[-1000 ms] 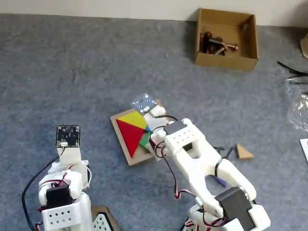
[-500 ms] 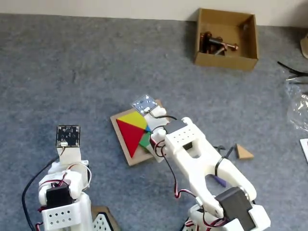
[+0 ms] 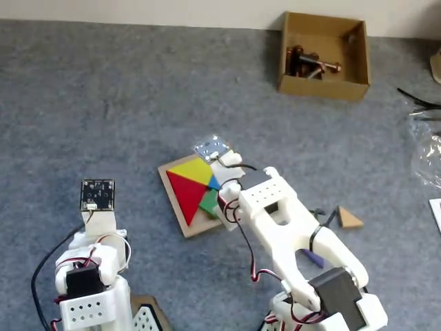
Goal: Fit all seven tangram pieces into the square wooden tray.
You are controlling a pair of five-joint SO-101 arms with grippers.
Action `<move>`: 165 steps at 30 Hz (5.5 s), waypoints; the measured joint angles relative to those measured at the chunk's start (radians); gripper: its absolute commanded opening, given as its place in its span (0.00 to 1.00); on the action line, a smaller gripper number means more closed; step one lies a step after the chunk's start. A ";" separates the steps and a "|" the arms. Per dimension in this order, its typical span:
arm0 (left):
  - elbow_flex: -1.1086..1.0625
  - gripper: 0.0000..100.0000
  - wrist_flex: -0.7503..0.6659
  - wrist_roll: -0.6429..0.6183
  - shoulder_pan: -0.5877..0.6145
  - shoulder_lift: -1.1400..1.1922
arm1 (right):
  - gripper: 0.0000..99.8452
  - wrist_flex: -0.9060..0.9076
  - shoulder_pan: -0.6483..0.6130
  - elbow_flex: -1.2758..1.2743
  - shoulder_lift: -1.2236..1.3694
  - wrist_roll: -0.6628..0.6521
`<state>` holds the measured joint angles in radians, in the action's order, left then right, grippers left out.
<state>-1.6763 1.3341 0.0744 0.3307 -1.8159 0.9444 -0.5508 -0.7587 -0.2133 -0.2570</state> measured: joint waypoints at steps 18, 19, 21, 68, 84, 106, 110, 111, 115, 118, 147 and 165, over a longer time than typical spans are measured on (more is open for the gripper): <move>0.000 0.01 0.000 0.000 0.000 0.000 | 0.18 0.000 0.003 0.000 0.000 0.000; 0.000 0.01 0.000 0.000 0.000 0.000 | 0.18 0.000 0.003 0.000 0.000 0.000; 0.000 0.01 0.000 0.000 0.000 0.000 | 0.18 0.000 0.003 0.000 0.000 0.000; 0.000 0.01 0.000 0.000 0.000 0.000 | 0.00 0.258 0.005 0.347 0.143 0.146; 0.000 0.01 0.000 0.000 0.000 0.000 | 0.00 0.095 0.040 0.204 0.143 0.146; 0.000 0.01 0.000 0.000 0.000 0.000 | 0.00 -0.041 0.011 0.152 0.143 0.158; 0.000 0.01 0.000 0.000 0.000 0.000 | 0.00 -0.043 0.011 0.152 0.143 0.158; 0.000 0.01 0.000 0.000 0.000 0.000 | 0.00 -0.043 0.011 0.152 0.143 0.158; 0.000 0.01 0.000 0.000 0.000 0.000 | 0.00 0.002 0.011 0.152 0.126 0.158; 0.000 0.01 0.000 0.000 0.000 0.000 | 0.00 0.054 0.011 0.152 0.051 0.158; 0.000 0.01 0.000 0.000 0.000 0.000 | 0.00 0.051 -0.107 0.114 0.170 0.157; 0.000 0.01 0.000 0.000 0.000 0.000 | 0.00 0.051 -0.103 0.112 0.152 0.157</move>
<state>-1.6763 1.3341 0.0744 0.3307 -1.8159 0.9950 -0.6536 -0.6467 -0.0614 -0.1005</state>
